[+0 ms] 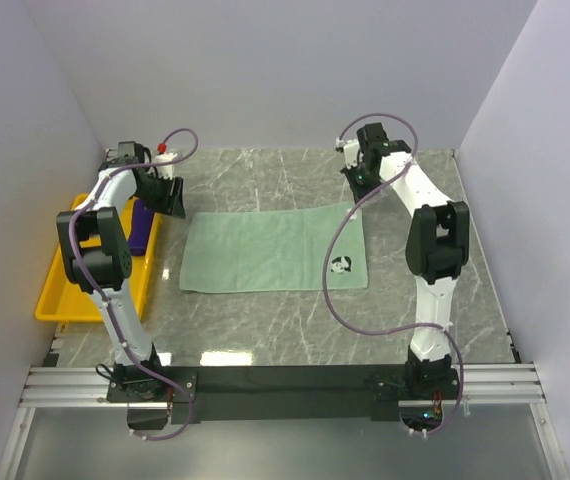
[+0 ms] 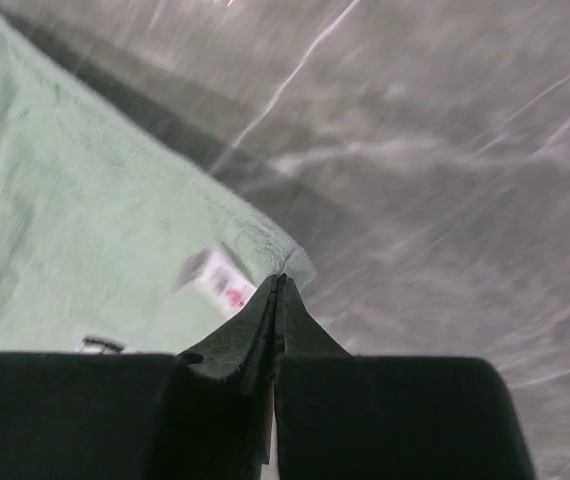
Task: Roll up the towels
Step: Flatten the towel
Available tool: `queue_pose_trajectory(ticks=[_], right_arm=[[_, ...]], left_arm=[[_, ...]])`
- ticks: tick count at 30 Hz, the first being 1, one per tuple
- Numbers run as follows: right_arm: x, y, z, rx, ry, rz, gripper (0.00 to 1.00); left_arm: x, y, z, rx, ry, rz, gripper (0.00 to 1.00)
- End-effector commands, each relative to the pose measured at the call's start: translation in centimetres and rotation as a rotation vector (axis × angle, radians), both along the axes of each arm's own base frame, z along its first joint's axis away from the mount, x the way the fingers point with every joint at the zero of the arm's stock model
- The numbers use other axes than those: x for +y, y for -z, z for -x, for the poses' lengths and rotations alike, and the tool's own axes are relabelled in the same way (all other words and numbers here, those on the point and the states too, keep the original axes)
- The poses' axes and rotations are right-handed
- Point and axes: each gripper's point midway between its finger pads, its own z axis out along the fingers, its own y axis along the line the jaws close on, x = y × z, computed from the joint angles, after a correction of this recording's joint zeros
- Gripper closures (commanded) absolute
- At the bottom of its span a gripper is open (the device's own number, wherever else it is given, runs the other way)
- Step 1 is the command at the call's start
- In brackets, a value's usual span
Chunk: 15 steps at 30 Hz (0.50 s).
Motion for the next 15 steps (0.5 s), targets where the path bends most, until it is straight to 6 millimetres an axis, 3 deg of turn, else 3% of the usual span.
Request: queue_pose_trajectory(ticks=[1,4,6,9,10,13,15], right_arm=[[-1.1,-0.1,-4.4,-0.115,0.076,0.081,1.0],[-2.8,-0.4,-6.3,-0.175,0.144,0.153,1.0],[-3.5,-0.8,-5.9,-0.15,0.176,0.165,0.88],[-3.2,-1.5,-3.7,-0.109,0.158,0.129,0.68],[-3.3,-1.1,-2.0,-0.079,0.151,0.13,0.63],[-3.3,-0.4,0.8,-0.023,0.143,0.111,0.62],[-3.0,0.2,1.6,-0.005,0.139,0.09,0.64]], left_arm=[[-0.2,-0.6,-0.6,-0.016,0.004,0.012,0.43],[-0.5,-0.3,-0.6,-0.015,0.009,0.01,0.44],[-0.8,0.0,-0.6,-0.008,0.018,0.007,0.44],[-1.3,0.5,-0.7,-0.008,0.035,-0.008,0.44],[-1.7,0.9,-0.7,-0.004,0.045,-0.017,0.44],[-2.4,1.7,-1.2,-0.001,0.053,-0.02,0.45],[-2.6,1.8,-1.9,-0.013,0.049,-0.023,0.47]])
